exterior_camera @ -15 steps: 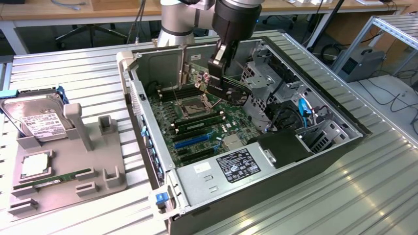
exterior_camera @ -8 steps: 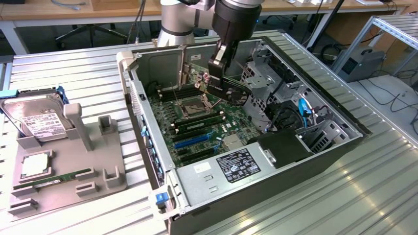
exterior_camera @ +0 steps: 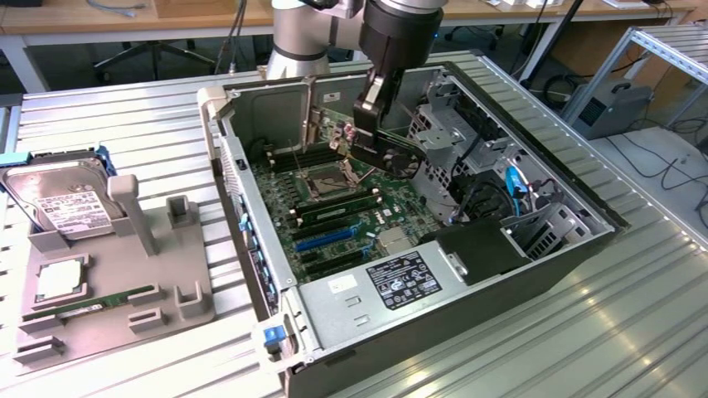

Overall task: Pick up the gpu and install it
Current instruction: 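Insert the gpu into the slot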

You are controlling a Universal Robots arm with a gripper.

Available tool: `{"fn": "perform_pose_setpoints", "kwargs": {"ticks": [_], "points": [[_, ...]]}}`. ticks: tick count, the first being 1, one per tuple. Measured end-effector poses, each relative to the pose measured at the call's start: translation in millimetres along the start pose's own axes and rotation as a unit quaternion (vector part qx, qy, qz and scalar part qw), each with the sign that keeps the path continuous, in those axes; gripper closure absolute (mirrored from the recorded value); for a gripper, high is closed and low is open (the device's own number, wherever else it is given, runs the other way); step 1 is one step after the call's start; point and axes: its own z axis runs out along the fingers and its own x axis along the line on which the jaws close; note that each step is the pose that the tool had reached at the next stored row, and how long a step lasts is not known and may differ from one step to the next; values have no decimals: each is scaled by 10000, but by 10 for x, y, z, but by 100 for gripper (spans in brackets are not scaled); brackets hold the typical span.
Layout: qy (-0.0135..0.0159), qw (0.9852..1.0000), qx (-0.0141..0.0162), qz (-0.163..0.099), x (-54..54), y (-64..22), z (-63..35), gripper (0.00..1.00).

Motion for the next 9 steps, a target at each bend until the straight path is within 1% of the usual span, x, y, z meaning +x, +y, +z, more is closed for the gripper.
{"fn": "perform_pose_setpoints", "kwargs": {"ticks": [9], "points": [[3, 10000, 0, -65, 0, 0, 3, 73]]}}
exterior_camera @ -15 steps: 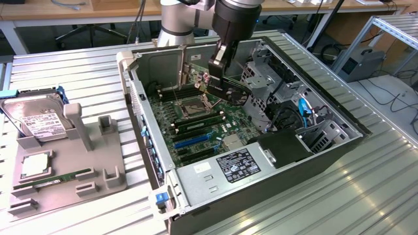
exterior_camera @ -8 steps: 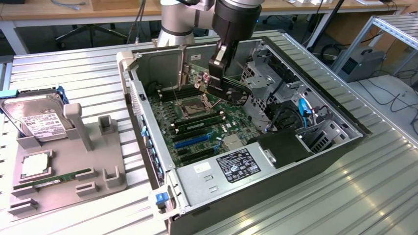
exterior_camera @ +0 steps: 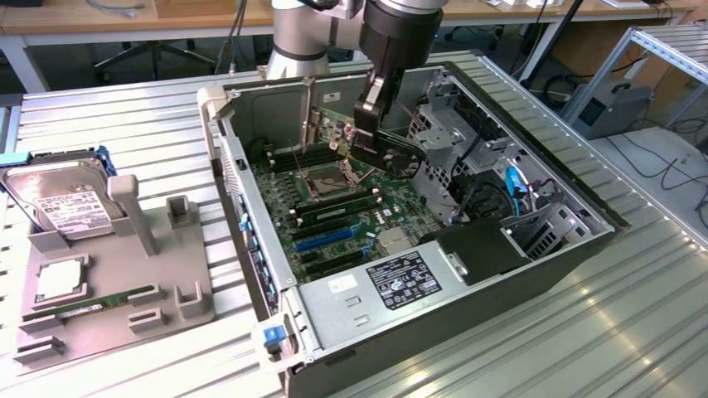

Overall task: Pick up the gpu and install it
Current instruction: 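Insert the gpu into the slot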

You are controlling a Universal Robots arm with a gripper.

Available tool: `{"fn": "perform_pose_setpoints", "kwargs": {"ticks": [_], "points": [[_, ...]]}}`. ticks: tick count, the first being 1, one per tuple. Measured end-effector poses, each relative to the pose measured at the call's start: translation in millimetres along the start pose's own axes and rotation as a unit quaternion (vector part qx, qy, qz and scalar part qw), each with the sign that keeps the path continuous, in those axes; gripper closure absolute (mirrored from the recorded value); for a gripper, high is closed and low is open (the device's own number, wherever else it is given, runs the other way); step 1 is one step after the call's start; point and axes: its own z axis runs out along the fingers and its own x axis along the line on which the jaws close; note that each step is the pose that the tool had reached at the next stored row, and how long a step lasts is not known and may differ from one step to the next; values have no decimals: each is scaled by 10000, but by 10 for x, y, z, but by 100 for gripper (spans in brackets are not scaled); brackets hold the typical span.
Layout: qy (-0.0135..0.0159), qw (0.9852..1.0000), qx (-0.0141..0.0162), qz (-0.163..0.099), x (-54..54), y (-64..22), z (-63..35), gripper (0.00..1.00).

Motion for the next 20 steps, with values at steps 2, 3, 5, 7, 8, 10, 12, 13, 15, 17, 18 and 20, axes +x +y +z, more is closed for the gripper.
{"fn": "perform_pose_setpoints", "kwargs": {"ticks": [2, 3, 5, 7, 8, 10, 12, 13, 15, 17, 18, 20], "points": [[1, 10000, 0, -15, 0, 0, 1, 73], [1, 10000, 0, -23, 0, 0, 1, 73], [2, 10000, 0, -42, 0, 0, 2, 73], [3, 10000, 0, -60, 0, 0, 4, 73], [4, 10000, 1, -66, 0, 0, 4, 73], [5, 10000, 1, -91, 0, 0, 5, 73], [6, 9999, 1, -106, 0, 0, 6, 73], [7, 9999, 1, -113, 0, 0, 6, 73], [8, 9999, 2, -127, 0, 0, 7, 73], [9, 9999, 2, -144, 0, 0, 8, 73], [9, 9999, 2, -150, 0, 0, 9, 73], [10, 9999, 2, -165, 0, 0, 9, 73]]}}
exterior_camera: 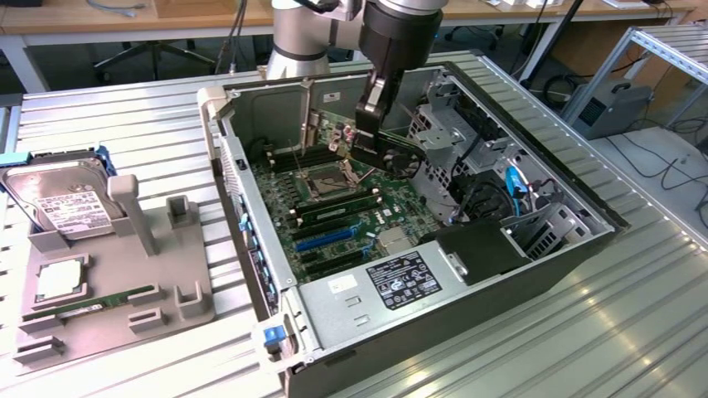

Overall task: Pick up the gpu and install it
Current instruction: 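Insert the gpu into the slot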

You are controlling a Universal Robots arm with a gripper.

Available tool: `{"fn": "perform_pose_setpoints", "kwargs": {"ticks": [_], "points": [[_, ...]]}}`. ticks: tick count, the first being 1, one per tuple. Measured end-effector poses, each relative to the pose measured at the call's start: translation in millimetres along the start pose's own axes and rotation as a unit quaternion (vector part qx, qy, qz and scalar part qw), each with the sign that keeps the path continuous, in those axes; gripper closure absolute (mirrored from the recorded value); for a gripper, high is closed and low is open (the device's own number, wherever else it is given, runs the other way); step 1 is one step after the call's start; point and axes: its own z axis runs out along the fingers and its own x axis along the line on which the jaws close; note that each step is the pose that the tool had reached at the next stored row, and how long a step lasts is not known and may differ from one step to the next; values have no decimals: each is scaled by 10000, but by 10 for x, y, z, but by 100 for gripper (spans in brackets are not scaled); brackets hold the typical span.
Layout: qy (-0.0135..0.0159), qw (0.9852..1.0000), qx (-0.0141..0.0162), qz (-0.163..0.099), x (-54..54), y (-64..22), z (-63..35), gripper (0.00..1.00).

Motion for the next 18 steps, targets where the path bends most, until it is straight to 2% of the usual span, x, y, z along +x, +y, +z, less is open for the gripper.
{"fn": "perform_pose_setpoints", "kwargs": {"ticks": [18], "points": [[8, 9999, 2, -126, 0, 0, 7, 73]]}}
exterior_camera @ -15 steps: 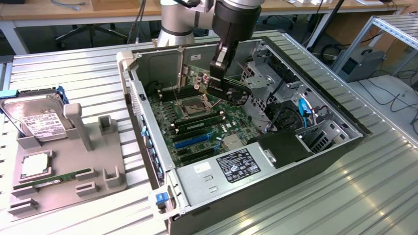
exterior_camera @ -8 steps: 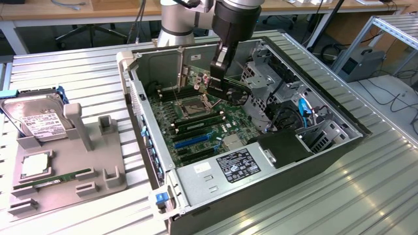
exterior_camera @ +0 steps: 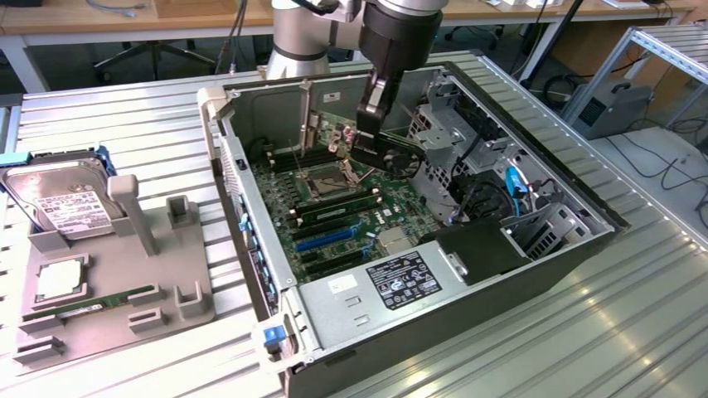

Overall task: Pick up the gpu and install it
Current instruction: 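Insert the gpu into the slot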

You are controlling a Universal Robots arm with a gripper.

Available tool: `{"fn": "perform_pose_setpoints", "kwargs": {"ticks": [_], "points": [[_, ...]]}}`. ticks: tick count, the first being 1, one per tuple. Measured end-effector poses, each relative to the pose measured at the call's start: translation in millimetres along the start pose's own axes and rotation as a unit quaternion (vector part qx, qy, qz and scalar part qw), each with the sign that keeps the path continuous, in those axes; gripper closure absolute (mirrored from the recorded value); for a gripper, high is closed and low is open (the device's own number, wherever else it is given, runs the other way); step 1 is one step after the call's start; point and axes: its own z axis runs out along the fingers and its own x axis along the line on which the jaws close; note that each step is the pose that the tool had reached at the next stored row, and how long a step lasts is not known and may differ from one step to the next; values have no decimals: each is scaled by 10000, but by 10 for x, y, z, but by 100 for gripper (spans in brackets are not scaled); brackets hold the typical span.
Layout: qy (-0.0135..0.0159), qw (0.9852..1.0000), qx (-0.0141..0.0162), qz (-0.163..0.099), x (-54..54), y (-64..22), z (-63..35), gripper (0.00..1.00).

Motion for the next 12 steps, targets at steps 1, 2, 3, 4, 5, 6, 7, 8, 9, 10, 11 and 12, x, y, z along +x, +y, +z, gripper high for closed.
{"fn": "perform_pose_setpoints", "kwargs": {"ticks": [1, 2, 3, 4, 5, 6, 7, 8, 9, 10, 11, 12], "points": [[0, 10000, 0, -7, 0, 0, 1, 73], [1, 10000, 0, -14, 0, 0, 1, 73], [1, 10000, 0, -21, 0, 0, 1, 73], [2, 10000, 0, -28, 0, 0, 2, 73], [2, 10000, 0, -35, 0, 0, 2, 73], [3, 10000, 1, -42, 0, 0, 3, 73], [3, 10000, 1, -52, 0, 0, 3, 73], [3, 10000, 1, -58, 0, 0, 4, 73], [4, 10000, 1, -69, 0, 0, 4, 73], [5, 10000, 1, -77, 0, 0, 5, 73], [5, 10000, 1, -84, 0, 0, 6, 73], [6, 10000, 2, -91, 0, 0, 6, 73]]}}
